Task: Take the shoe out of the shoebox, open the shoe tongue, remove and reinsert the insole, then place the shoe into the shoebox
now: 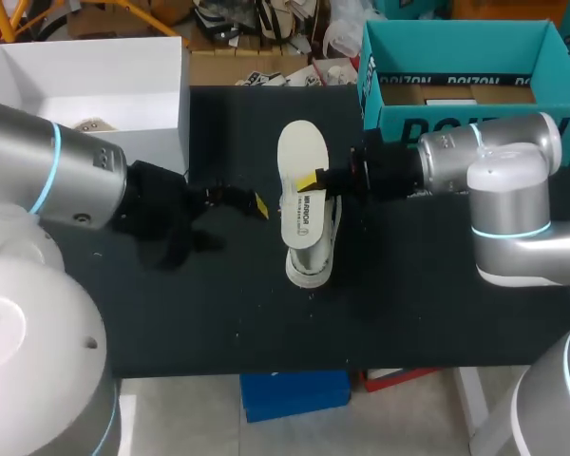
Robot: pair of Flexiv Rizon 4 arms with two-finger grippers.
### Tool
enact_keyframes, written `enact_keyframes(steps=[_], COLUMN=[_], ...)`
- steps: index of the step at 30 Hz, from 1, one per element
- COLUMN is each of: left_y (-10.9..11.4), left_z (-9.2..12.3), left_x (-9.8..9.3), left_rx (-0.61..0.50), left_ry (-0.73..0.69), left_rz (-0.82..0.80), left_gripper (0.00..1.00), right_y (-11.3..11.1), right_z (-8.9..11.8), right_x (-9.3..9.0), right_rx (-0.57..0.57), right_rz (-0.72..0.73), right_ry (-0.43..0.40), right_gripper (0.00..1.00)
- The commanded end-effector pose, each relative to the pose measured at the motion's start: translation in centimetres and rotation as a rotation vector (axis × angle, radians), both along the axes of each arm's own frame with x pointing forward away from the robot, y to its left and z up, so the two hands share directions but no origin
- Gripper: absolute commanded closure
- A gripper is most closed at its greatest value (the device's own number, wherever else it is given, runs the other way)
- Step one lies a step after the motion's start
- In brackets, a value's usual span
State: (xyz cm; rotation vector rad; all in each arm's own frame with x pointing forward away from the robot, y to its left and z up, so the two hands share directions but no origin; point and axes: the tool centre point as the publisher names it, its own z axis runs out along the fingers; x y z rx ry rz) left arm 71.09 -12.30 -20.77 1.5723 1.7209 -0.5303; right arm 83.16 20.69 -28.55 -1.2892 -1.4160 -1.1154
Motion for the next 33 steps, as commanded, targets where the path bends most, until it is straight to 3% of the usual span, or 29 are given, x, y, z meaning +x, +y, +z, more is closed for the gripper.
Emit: enact_keyframes(steps=[1,5,7,13,19,27,33], left_y=[0.4,0.4,-0.3,-2.8,-4.7,-7.5,-8.2], left_z=[0.6,0.6,-0.2,-2.2,-2.5,-2.4,-2.7], left_x=[-0.4,-0.4,0.1,2.6,4.7,5.3,5.2], left_rx=[0.082,0.082,0.146,0.245,0.351,0.490,0.570], left_ry=[0.014,0.014,0.063,0.173,0.247,0.247,0.276], left_rz=[0.015,0.015,0.005,-0.031,-0.014,-0.025,-0.029], left_gripper=[0.00,0.00,0.00,0.00,0.00,0.00,0.00], right_y=[0.2,0.2,0.2,0.2,0.2,0.2,0.2], right_z=[0.0,0.0,0.0,0.0,0.0,0.0,0.0], right_x=[0.0,0.0,0.0,0.0,0.0,0.0,0.0], right_rx=[-0.001,-0.001,-0.001,-0.001,-0.001,-0.001,-0.001], right_rz=[-0.003,-0.003,-0.003,-0.003,-0.003,-0.003,-0.003], right_ry=[0.000,0.000,0.000,0.000,0.000,0.000,0.000], right_gripper=[1.00,1.00,1.00,1.00,1.00,1.00,1.00])
